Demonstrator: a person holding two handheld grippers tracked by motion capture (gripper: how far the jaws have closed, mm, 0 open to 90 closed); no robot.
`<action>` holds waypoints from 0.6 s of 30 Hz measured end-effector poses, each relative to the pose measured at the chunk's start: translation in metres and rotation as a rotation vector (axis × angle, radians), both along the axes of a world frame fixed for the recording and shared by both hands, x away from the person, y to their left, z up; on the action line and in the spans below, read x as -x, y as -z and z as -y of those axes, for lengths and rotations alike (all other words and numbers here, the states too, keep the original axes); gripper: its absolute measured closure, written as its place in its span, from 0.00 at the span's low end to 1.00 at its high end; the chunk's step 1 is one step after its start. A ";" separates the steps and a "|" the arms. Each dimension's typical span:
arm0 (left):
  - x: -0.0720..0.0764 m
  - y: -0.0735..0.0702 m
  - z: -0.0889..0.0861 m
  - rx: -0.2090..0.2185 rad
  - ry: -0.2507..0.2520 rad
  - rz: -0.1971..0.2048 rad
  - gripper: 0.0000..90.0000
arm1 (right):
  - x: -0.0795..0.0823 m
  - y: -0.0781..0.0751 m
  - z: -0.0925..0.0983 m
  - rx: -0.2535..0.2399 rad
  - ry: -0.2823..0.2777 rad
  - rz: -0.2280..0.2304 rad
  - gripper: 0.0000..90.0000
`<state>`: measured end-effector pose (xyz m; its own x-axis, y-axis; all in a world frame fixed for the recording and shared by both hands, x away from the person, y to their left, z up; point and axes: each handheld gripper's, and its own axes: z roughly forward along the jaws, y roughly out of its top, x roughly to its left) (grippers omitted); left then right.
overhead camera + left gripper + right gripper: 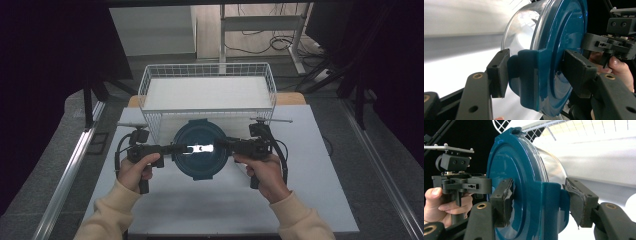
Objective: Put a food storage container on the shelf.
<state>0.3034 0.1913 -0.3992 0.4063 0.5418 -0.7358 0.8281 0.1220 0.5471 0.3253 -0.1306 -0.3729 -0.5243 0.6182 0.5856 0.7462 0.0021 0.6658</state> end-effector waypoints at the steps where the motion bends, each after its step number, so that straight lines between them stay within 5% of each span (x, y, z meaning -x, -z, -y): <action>1: -0.003 -0.005 0.000 -0.005 0.001 0.006 0.45 | -0.002 -0.004 0.001 -0.003 0.000 0.005 0.46; 18: -0.033 -0.051 0.004 -0.016 -0.007 0.045 0.45 | -0.032 -0.044 0.006 -0.029 -0.006 0.032 0.47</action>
